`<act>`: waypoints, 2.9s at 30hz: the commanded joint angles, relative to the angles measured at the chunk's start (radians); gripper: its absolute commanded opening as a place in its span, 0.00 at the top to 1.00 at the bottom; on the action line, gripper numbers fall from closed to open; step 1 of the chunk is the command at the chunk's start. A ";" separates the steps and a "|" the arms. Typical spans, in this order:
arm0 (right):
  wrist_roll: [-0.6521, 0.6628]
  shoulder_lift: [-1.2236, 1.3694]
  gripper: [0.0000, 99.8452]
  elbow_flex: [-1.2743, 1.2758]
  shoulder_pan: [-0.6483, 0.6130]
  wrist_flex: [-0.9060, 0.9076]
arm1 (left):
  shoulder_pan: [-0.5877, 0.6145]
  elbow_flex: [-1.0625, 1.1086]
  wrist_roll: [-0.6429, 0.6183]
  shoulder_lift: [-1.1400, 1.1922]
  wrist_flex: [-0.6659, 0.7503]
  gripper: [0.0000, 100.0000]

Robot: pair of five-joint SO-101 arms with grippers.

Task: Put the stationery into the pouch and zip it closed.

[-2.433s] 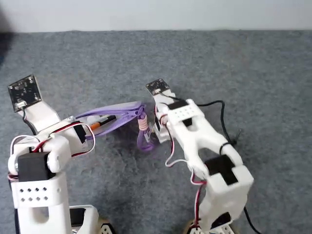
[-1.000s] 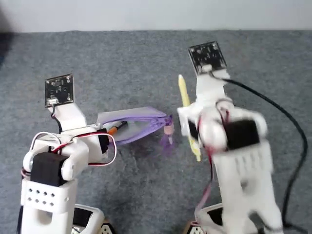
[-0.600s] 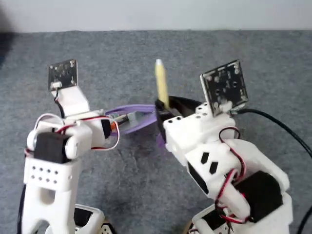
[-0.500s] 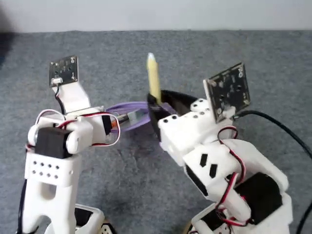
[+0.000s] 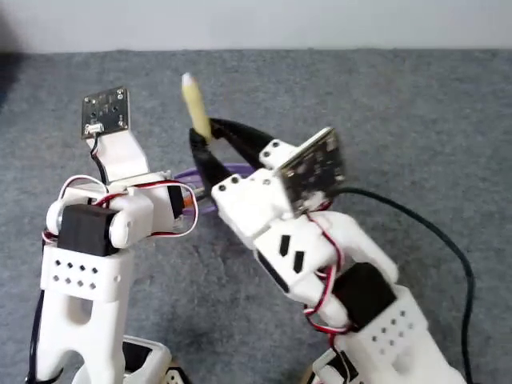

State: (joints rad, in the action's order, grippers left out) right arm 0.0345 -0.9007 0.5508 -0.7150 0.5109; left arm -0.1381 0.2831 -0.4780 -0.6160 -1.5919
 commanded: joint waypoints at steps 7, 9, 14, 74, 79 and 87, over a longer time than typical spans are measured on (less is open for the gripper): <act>0.097 -0.071 0.99 0.219 -0.002 -0.157 | -0.011 -0.030 -0.011 0.017 -0.005 0.99; 0.103 -0.110 0.99 0.270 0.001 -0.154 | -0.011 -0.030 -0.011 0.017 -0.005 0.99; 0.152 -0.188 0.99 0.391 0.041 -0.145 | -0.011 -0.030 -0.011 0.017 -0.005 0.99; -0.235 0.073 0.86 0.169 0.320 0.429 | -0.005 -0.085 -0.069 -0.029 0.011 0.99; -0.180 -0.004 0.86 0.175 0.320 0.446 | -0.005 -0.085 -0.069 -0.025 0.012 0.99; -0.110 0.015 0.86 0.176 0.328 0.407 | -0.011 -0.085 -0.069 -0.026 0.015 0.99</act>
State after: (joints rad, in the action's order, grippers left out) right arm -0.1036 -0.8853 0.7334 -0.3989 0.9406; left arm -0.1412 0.2018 -0.5347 -0.6130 -1.6026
